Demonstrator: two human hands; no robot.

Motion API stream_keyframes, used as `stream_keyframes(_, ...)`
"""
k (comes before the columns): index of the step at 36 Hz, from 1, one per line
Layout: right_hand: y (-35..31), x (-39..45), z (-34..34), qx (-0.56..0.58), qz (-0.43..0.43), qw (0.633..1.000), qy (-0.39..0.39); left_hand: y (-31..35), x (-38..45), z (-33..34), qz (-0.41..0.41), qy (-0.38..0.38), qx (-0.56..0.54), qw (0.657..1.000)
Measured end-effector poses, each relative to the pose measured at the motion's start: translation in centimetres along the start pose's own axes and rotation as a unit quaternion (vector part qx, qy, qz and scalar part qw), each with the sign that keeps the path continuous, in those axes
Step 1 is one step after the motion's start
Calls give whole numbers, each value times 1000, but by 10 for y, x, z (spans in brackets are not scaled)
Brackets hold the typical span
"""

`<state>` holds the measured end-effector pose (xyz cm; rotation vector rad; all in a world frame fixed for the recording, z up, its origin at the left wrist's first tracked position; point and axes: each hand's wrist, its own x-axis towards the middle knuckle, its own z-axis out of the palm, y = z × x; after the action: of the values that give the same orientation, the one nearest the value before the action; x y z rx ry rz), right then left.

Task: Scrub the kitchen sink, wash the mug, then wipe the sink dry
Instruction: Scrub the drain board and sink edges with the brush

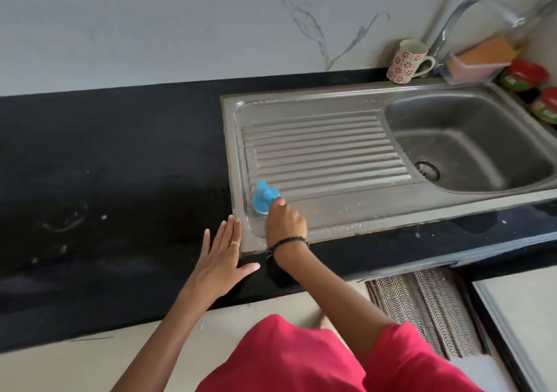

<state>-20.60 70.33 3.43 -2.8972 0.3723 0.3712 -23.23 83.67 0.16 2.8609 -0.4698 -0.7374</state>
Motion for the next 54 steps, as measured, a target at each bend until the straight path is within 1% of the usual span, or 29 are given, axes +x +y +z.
stream_keyframes(3,-6,-19,7,-5,-32,999,-3,-1,-1,1,6,15,2,1000)
stream_keyframes(6,11,-38,12,-26,-33,999,-4,-4,-1,3,13,21,0,1000)
stream_keyframes(9,45,-31,4,-55,25,998,11,-4,-1,3,18,9,4,1000)
stream_keyframes(13,95,-13,-19,-70,143,985,61,-2,1,1,30,-1,12,999)
stream_keyframes(16,94,-9,-19,-60,174,980,69,0,4,1,31,1,11,999)
stream_keyframes(18,72,-9,-13,-47,155,985,52,3,5,1,35,-4,14,999)
stream_keyframes(22,20,-15,4,-27,53,998,21,6,7,-1,39,5,9,999)
stream_keyframes(24,10,-16,6,-28,19,999,16,8,8,-1,35,13,5,999)
stream_keyframes(26,19,-12,1,-29,15,999,13,9,9,0,30,12,5,999)
stream_keyframes(28,44,-4,-6,-31,48,998,24,11,9,0,29,7,7,1000)
stream_keyframes(31,96,11,-24,-35,141,987,65,15,11,1,35,3,-1,999)
stream_keyframes(33,124,18,-35,-18,198,977,75,17,12,1,37,3,-5,999)
stream_keyframes(36,133,24,-39,15,229,971,66,19,16,0,35,8,-7,999)
stream_keyframes(38,115,23,-32,20,208,976,54,20,16,-1,32,11,-5,999)
stream_keyframes(42,54,7,-12,31,100,994,23,22,17,-1,31,21,-5,999)
stream_keyframes(44,36,-8,-3,36,51,998,3,23,18,0,31,26,-5,999)
stream_keyframes(45,34,-15,3,30,37,999,5,24,19,1,31,27,-4,999)
stream_keyframes(46,38,-23,8,9,31,999,23,26,20,1,32,26,-2,999)
stream_keyframes(48,56,-33,7,-36,57,996,66,32,21,3,33,14,-3,999)
stream_keyframes(50,90,-28,4,-30,72,989,124,42,22,4,36,0,-10,999)
stream_keyframes(51,110,-24,-1,-15,88,988,129,48,23,4,39,-5,-8,999)
stream_keyframes(52,130,-18,-7,-11,107,987,117,55,25,4,42,-9,-4,999)
stream_keyframes(53,152,-12,-15,-24,131,988,83,63,28,4,46,-12,-1,999)
stream_keyframes(54,174,-6,-21,-35,151,985,73,71,31,4,52,-16,1,999)
